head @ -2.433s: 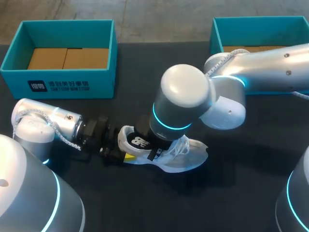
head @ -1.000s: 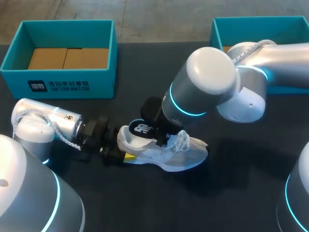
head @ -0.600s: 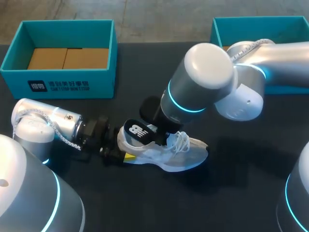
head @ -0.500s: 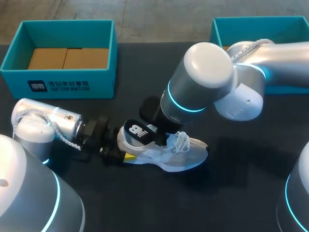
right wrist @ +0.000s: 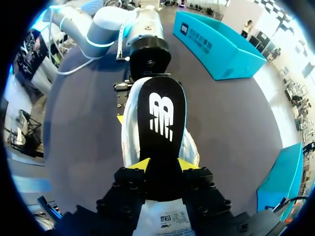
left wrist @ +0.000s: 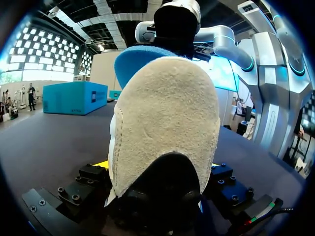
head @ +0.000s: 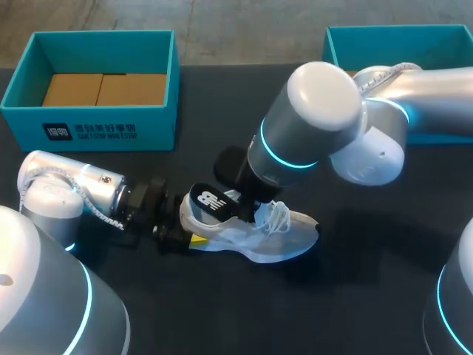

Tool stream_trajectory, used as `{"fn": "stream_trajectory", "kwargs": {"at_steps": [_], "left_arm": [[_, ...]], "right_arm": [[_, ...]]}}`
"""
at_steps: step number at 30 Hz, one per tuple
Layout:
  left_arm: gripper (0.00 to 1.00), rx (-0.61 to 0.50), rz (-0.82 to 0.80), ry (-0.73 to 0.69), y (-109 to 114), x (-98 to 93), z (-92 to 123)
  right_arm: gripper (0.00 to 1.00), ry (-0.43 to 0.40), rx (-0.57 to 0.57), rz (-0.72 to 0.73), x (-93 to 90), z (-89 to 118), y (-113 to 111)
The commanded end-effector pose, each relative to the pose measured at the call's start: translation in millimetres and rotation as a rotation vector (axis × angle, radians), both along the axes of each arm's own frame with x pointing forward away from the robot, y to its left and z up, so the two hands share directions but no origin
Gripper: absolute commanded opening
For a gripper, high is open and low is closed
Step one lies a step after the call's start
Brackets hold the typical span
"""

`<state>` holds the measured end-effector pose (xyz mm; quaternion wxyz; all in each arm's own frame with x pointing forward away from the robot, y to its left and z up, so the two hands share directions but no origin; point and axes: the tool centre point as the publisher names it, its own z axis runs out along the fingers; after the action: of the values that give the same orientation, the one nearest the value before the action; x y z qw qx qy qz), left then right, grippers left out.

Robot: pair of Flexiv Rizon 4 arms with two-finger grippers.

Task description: Take the shoe out of the shoebox, open the shoe tongue, remove and reinsert the insole, then place the shoe into the shoebox

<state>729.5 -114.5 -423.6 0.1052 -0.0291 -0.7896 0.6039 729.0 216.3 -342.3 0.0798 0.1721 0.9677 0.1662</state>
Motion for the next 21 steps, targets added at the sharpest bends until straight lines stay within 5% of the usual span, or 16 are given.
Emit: {"fn": "stream_trajectory", "kwargs": {"at_steps": [1,21], "left_arm": [[0.00,0.000,0.001,0.000,2,0.8,-3],[0.00,0.000,0.001,0.000,2,0.8,-3]], "right_arm": [[0.35,0.006,0.006,0.007,3.8,0,1],[0.35,0.112,0.128,0.124,17.9,27,21]]}}
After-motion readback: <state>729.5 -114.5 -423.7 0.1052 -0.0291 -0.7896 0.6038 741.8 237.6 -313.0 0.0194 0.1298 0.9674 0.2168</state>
